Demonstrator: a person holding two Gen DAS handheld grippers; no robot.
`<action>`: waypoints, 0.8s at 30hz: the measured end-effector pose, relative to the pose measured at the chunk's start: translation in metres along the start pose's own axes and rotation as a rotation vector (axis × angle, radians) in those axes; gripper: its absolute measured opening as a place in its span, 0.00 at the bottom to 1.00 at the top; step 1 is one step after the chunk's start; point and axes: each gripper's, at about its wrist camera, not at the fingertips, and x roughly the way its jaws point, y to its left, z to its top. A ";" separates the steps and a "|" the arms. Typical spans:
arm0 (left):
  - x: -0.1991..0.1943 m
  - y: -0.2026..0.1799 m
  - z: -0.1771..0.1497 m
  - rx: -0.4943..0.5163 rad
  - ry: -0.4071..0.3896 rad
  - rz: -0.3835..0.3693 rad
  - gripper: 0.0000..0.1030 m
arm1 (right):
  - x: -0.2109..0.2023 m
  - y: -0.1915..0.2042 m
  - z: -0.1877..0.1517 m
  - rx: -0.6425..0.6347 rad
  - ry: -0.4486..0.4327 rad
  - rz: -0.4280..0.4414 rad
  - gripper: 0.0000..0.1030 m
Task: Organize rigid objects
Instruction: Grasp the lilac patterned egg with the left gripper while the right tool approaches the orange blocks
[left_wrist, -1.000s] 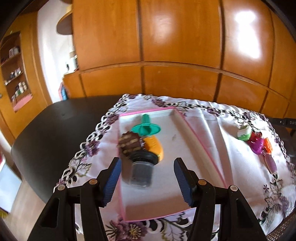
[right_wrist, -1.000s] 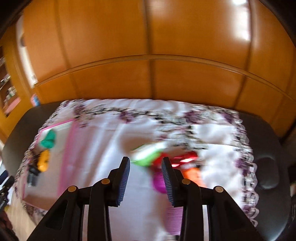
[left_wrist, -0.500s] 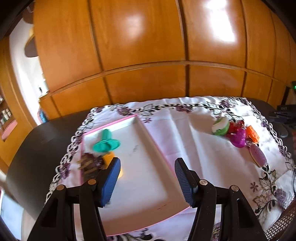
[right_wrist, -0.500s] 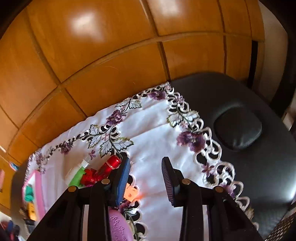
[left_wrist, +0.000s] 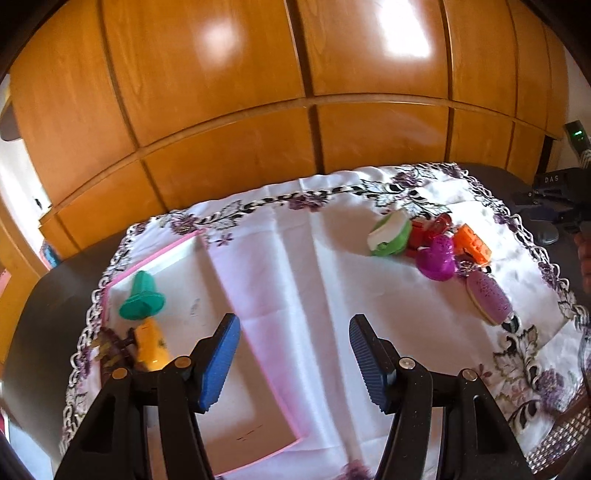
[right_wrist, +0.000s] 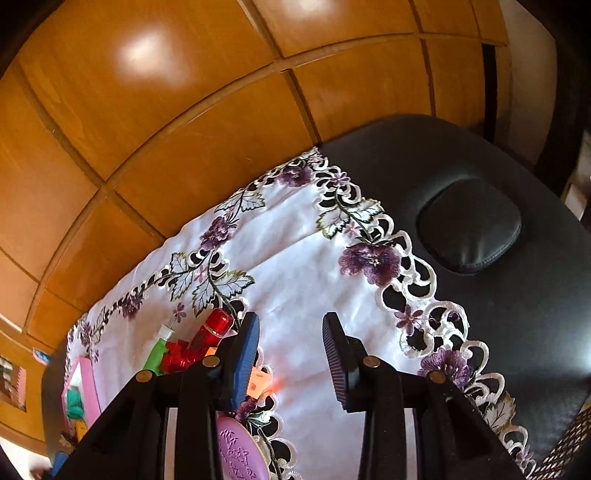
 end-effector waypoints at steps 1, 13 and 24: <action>0.001 -0.002 0.001 0.000 0.003 -0.008 0.61 | 0.000 -0.002 0.001 0.009 -0.001 0.000 0.34; 0.033 -0.059 0.009 0.018 0.105 -0.186 0.60 | -0.002 -0.004 0.003 0.040 0.001 0.027 0.34; 0.062 -0.129 0.029 0.007 0.229 -0.409 0.68 | -0.004 -0.005 0.003 0.057 0.002 0.069 0.34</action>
